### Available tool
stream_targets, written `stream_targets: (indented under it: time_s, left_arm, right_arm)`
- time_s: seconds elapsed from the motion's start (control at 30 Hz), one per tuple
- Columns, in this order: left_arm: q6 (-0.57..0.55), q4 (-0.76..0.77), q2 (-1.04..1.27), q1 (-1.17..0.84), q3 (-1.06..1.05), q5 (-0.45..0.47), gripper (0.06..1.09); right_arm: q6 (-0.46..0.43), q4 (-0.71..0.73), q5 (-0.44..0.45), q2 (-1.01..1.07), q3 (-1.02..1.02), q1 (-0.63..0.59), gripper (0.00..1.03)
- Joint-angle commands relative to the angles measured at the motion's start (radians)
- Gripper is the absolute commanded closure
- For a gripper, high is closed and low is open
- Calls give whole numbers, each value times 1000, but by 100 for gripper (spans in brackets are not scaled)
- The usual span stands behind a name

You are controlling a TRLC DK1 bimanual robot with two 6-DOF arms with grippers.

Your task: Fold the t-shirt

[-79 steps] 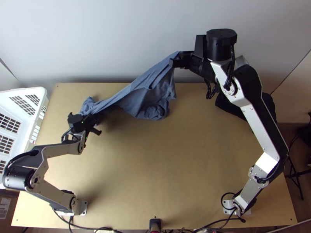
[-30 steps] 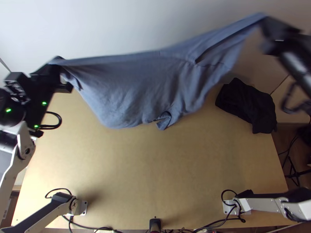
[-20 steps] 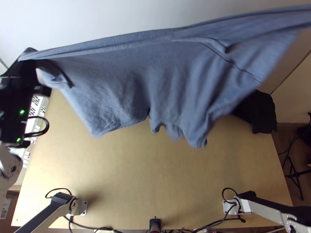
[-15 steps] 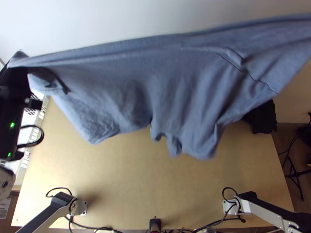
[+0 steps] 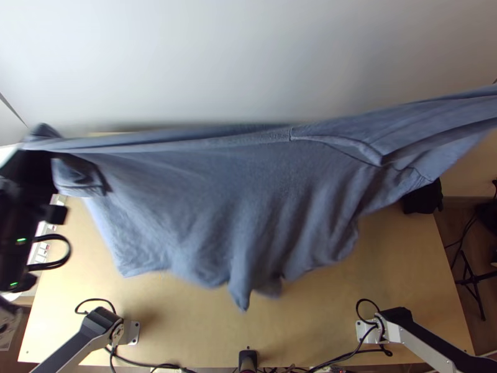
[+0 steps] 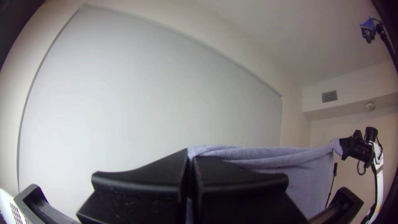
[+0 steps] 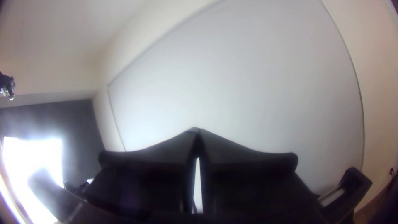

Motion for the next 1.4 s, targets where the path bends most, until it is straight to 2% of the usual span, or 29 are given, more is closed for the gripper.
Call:
stream_targets:
  time_s: [0.0,0.13,0.27,0.37,0.47,0.67,0.8,0.97,1.2,1.37]
  left_arm:
    - [6,47,6,-8,-172,1,105]
    - [42,116,64,-9,-302,6,105]
    - [88,189,93,-9,-455,34,105]
    - [141,309,133,15,-563,47,105]
    - [194,418,231,112,-618,80,105]
    - [234,584,530,313,-550,152,105]
    - [249,694,722,379,-466,152,105]
    - [335,699,960,400,-325,153,105]
    - [343,660,1193,394,-124,153,105]
    - [400,593,1314,345,-50,153,105]
  right_arm:
    - [-96,-16,-6,-28,-207,-1,100]
    - [-157,37,-40,-27,-454,-1,100]
    - [-188,188,-63,-11,-719,19,100]
    - [-231,326,-63,42,-890,39,100]
    - [-252,453,-63,167,-943,30,100]
    - [-306,637,-61,463,-873,21,100]
    - [-333,659,-40,653,-735,27,100]
    - [-375,683,5,843,-578,10,100]
    - [-372,679,31,1047,-360,-13,100]
    - [-372,669,37,1131,-293,7,100]
